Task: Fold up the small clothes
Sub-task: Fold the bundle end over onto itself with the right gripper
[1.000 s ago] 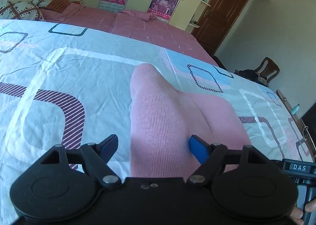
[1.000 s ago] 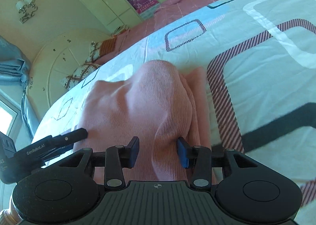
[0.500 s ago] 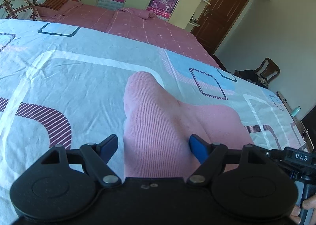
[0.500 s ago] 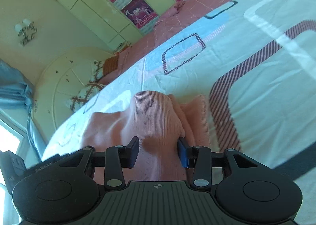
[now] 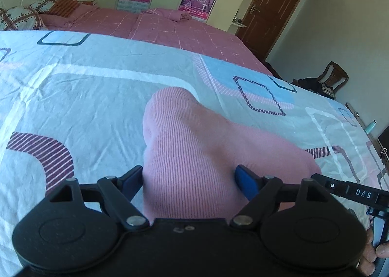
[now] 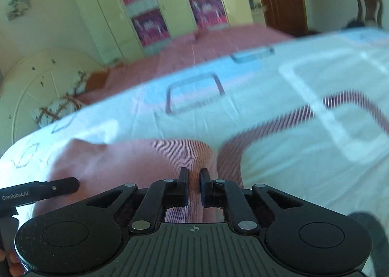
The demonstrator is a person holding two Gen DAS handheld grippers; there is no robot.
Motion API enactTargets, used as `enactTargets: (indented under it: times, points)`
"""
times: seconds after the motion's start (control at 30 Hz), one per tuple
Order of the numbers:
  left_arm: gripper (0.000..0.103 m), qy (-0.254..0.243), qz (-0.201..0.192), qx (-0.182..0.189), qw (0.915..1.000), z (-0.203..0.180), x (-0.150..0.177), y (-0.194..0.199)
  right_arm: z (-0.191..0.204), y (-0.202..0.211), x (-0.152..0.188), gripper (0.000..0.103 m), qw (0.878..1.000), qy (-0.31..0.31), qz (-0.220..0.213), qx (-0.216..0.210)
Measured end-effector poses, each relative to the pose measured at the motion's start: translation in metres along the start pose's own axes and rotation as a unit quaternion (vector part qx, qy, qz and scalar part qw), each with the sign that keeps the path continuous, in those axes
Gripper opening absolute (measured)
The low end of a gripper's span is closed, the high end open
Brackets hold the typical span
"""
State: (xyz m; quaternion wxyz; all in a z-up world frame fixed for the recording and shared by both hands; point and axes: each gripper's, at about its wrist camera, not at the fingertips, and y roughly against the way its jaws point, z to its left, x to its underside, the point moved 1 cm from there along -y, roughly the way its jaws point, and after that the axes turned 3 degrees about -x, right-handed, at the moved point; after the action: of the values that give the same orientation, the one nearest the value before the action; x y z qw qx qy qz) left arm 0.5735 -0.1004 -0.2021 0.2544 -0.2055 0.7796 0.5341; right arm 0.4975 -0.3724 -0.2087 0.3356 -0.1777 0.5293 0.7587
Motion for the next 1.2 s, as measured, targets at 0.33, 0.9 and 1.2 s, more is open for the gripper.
enactTargets:
  times: [0.33,0.9,1.2]
  points:
    - [0.083,-0.004,-0.016,0.003,0.9999,0.003,0.016,0.036,-0.005,0.061,0.014,0.035,0.999,-0.012,-0.001,-0.032]
    - [0.084,-0.003,0.006,-0.013,0.9999,-0.001,0.048,0.056,-0.005,0.111,0.090,0.009,0.997,-0.033,0.060,-0.035]
    - [0.084,-0.021,0.009,-0.040,0.9990,-0.009,0.044,0.057,-0.008,0.120,0.085,0.010,0.998,-0.028,0.053,-0.017]
